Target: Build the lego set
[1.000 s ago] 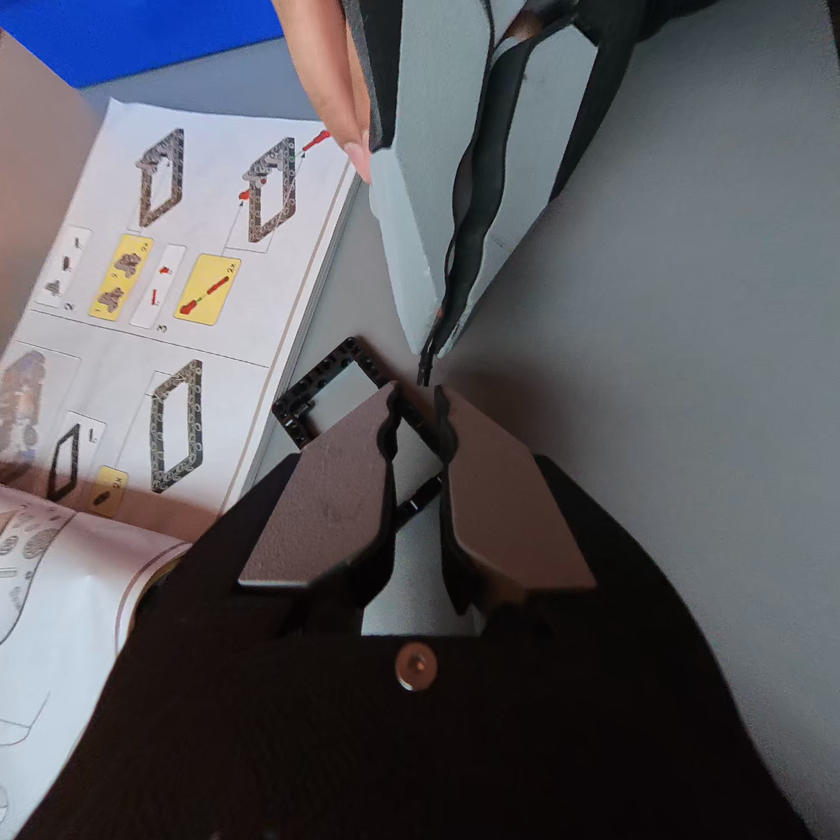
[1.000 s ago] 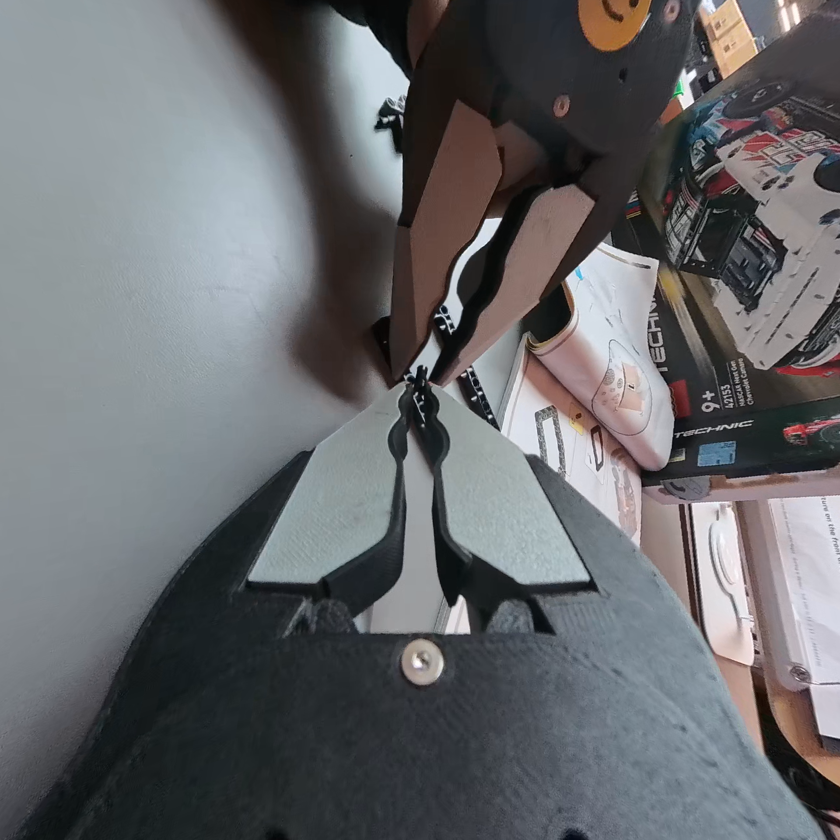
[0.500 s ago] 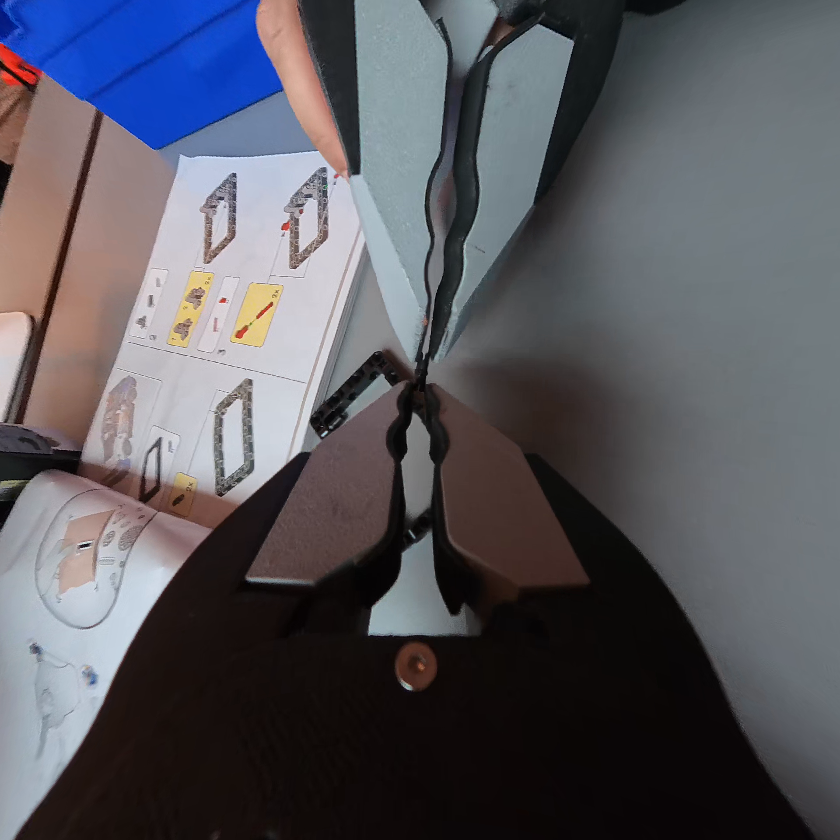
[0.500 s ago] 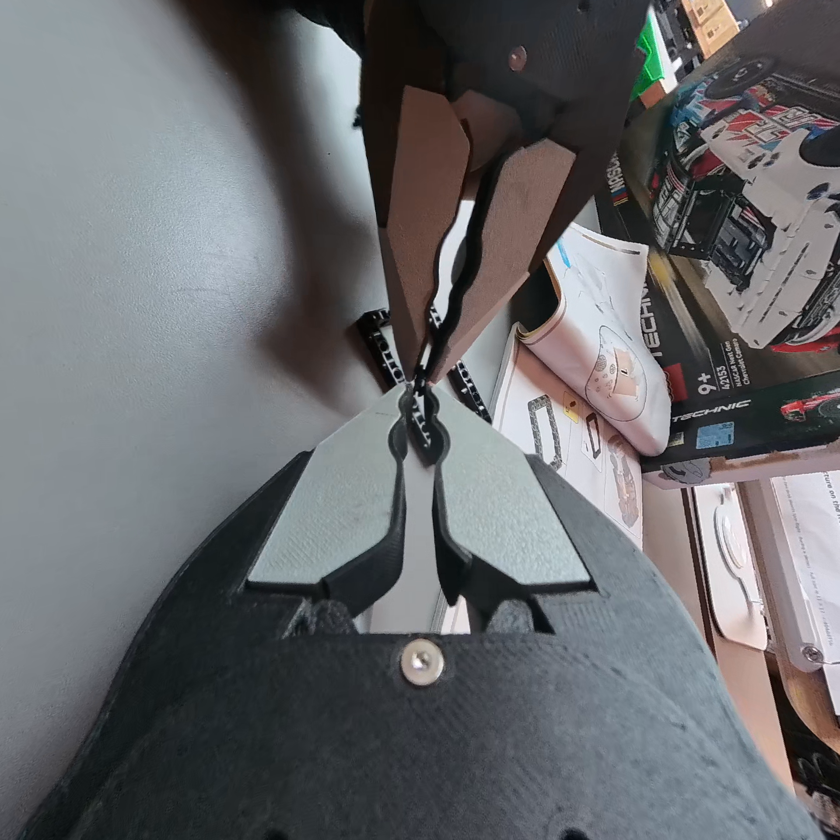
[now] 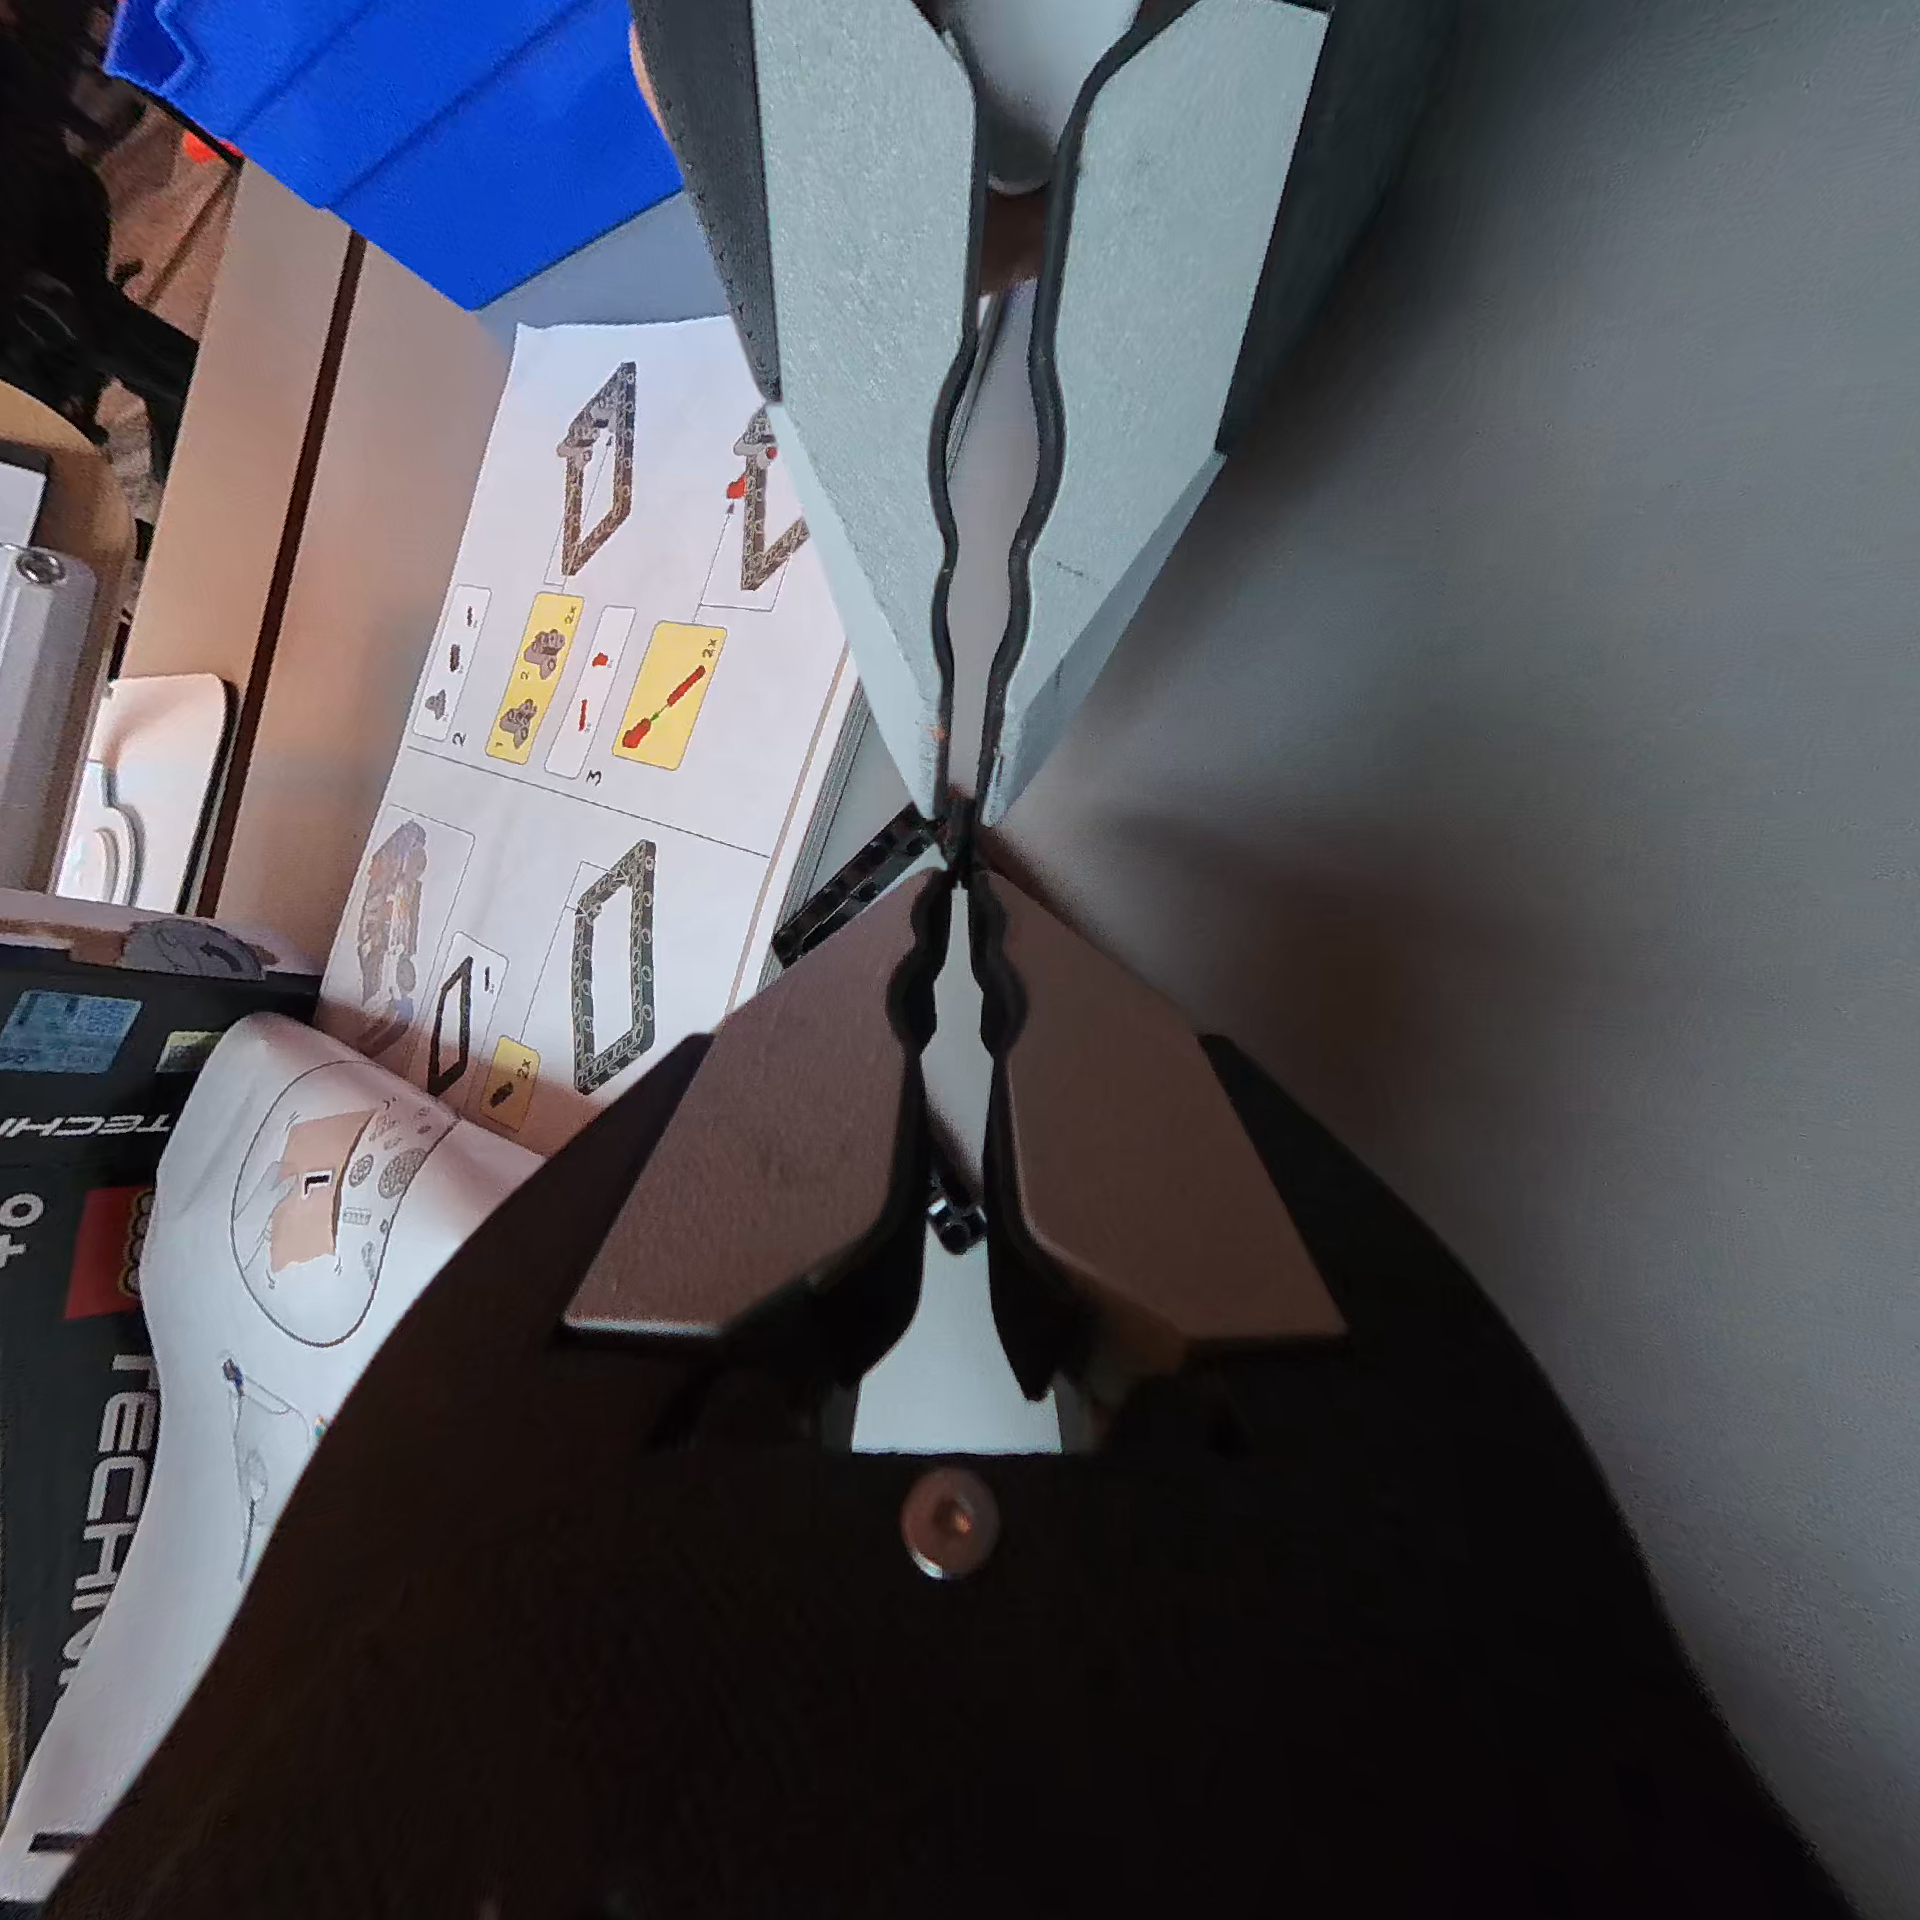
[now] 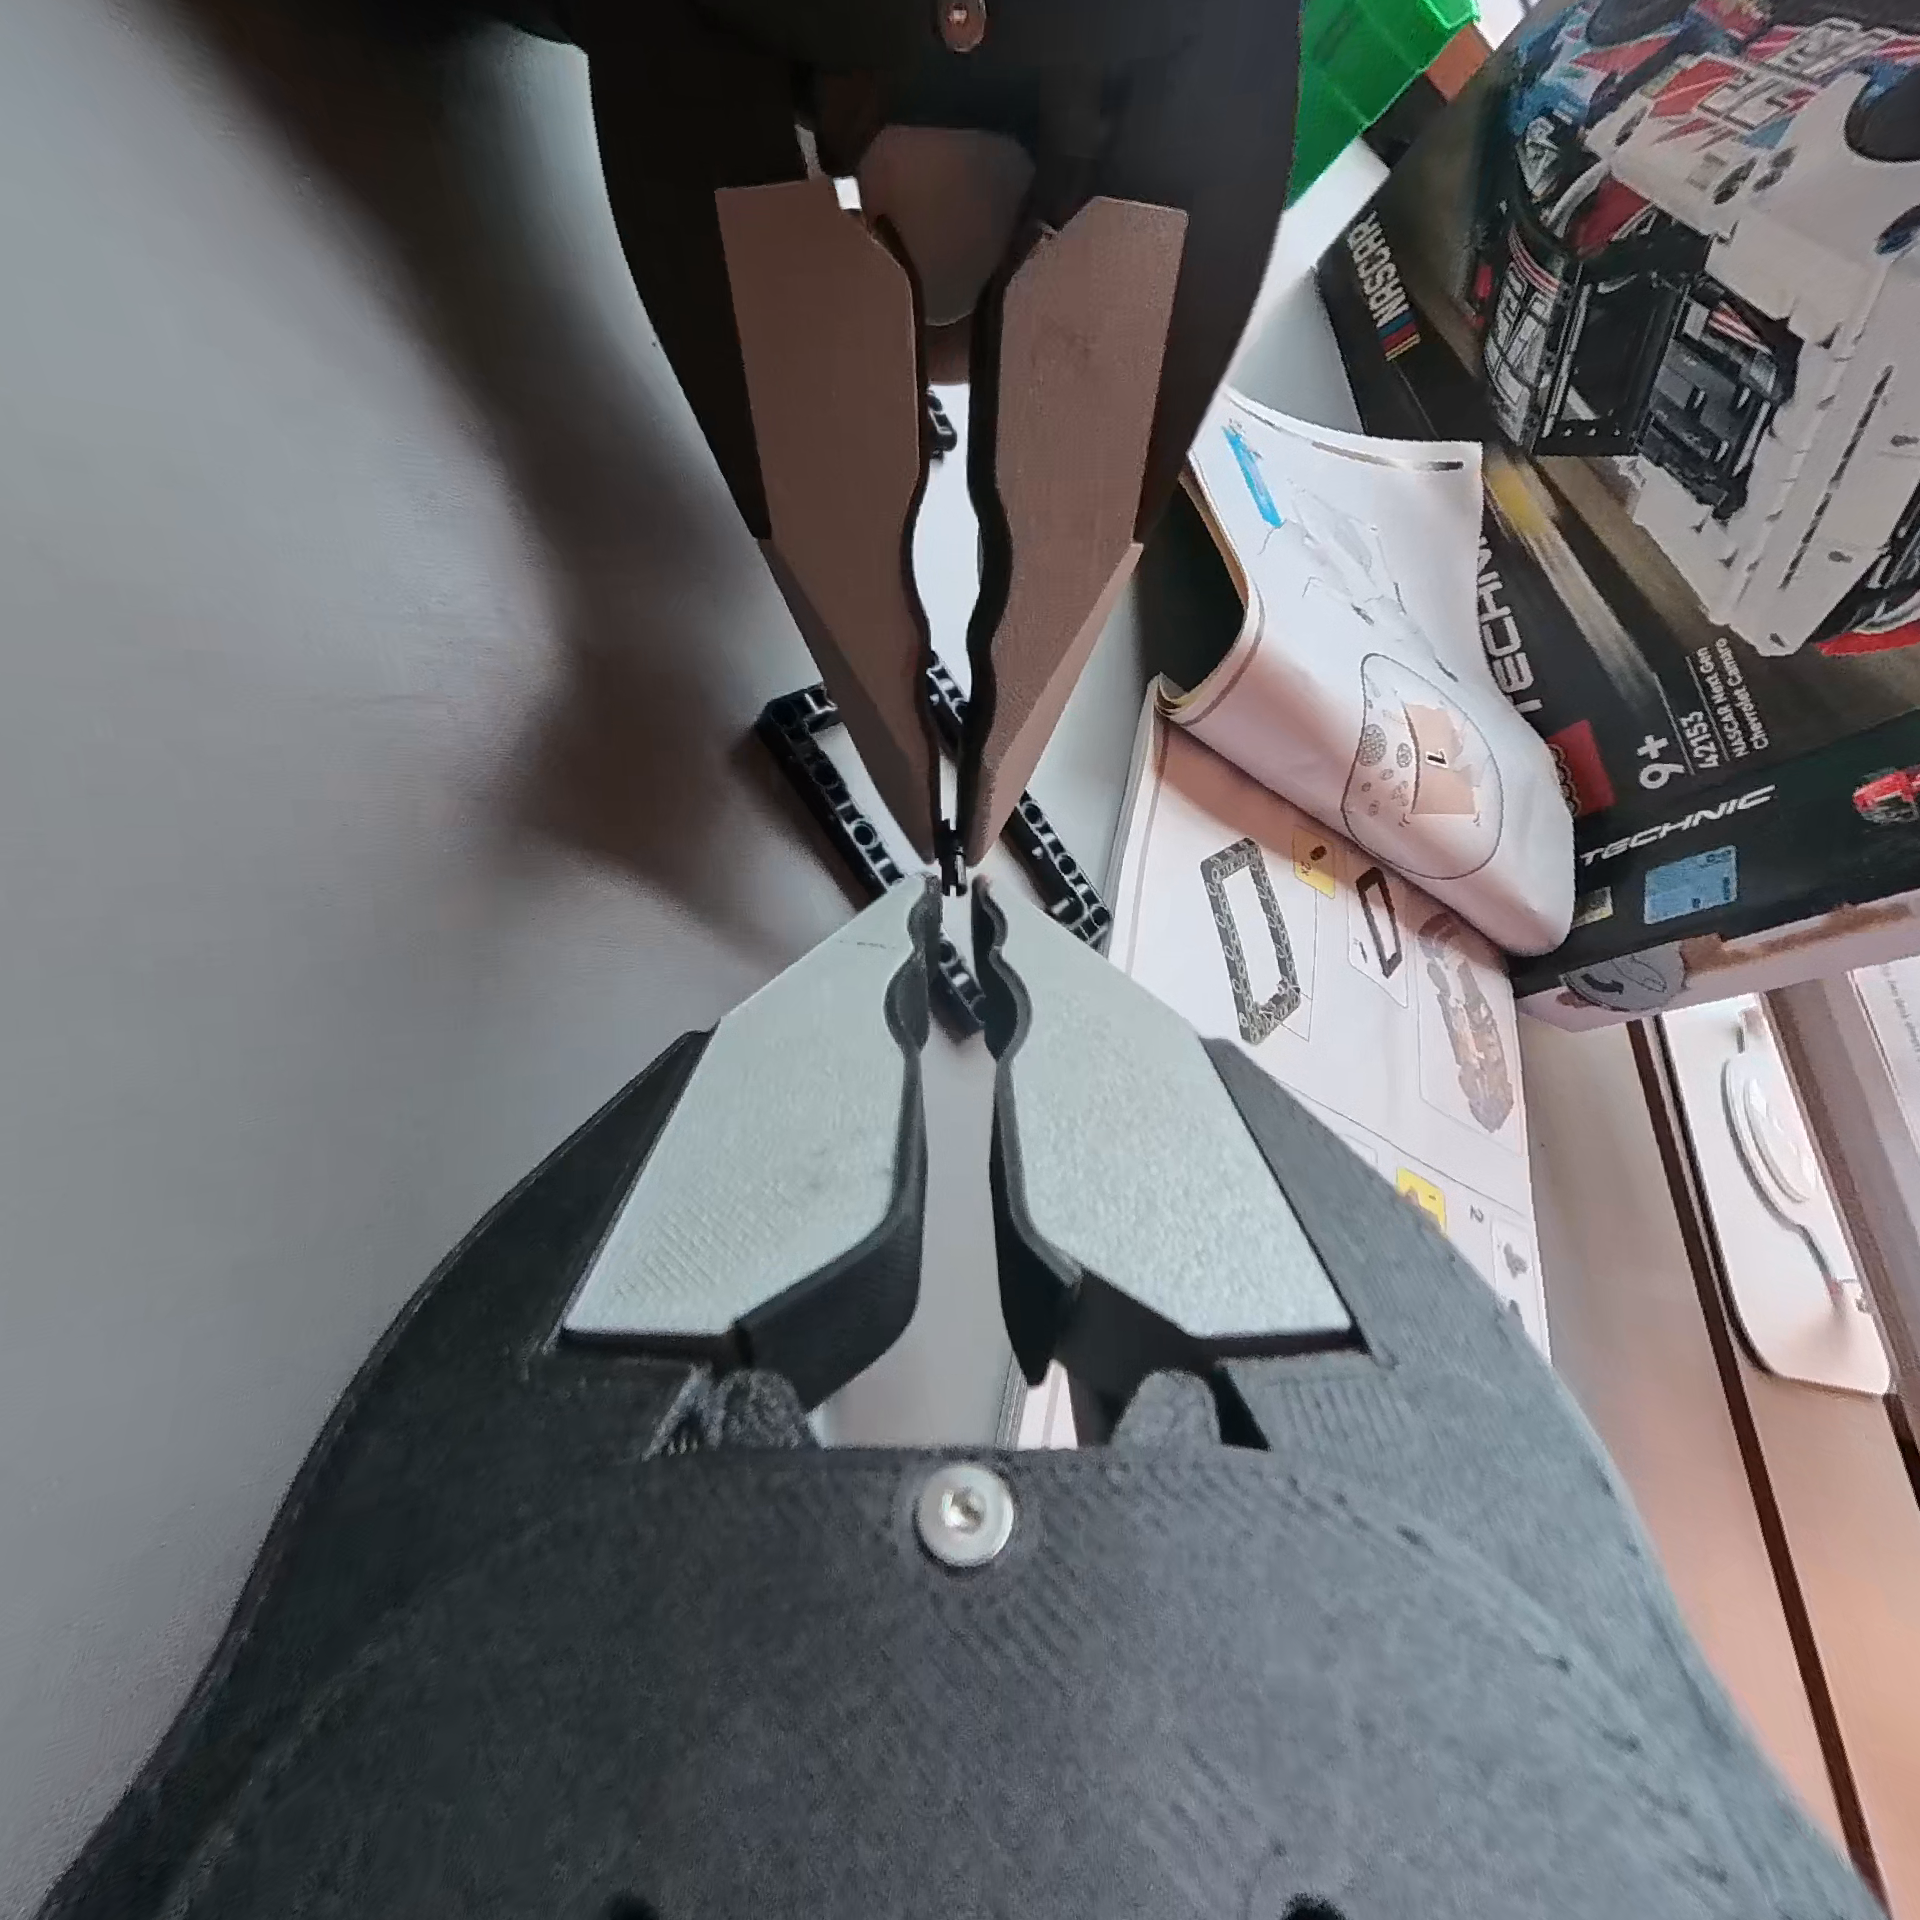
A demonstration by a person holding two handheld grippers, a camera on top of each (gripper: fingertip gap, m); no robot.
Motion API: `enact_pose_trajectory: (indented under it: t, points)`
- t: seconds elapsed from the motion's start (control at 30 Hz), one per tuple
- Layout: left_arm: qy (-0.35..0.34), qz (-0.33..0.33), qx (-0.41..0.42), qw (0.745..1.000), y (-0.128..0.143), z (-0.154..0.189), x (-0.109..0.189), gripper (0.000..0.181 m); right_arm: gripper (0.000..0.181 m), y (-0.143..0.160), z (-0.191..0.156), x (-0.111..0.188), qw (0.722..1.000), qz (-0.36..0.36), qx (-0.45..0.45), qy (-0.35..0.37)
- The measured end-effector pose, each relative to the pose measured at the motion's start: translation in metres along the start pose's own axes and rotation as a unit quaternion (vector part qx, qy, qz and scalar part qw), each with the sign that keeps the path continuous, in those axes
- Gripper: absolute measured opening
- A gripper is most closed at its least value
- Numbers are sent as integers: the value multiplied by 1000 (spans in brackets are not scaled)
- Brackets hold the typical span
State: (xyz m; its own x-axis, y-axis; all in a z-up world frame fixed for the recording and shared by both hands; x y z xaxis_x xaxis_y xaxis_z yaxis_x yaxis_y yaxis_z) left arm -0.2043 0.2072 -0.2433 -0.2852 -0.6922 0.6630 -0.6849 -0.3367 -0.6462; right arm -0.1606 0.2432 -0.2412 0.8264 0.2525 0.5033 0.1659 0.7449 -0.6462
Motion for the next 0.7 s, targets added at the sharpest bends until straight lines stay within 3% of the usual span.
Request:
enact_pose_trajectory:
  t: [0.7]
  points:
    - [-2,-44,28,999,4,1,-7,2,1,8,-4,-14,997,-70,13,2]
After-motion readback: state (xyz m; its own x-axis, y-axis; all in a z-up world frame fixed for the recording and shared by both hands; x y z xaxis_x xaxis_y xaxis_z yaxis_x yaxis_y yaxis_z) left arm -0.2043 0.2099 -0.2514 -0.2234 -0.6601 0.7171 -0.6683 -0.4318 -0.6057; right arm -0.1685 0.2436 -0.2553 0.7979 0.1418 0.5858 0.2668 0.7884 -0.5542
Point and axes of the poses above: each gripper's, where its closed fingertips meet, x back along the fingers, y out of its underside, z = x × y across the jaws, the point moved 4 cm from there along x, back along the fingers, and after that the axes turned 6 degrees about x, right-handed, at the moved point
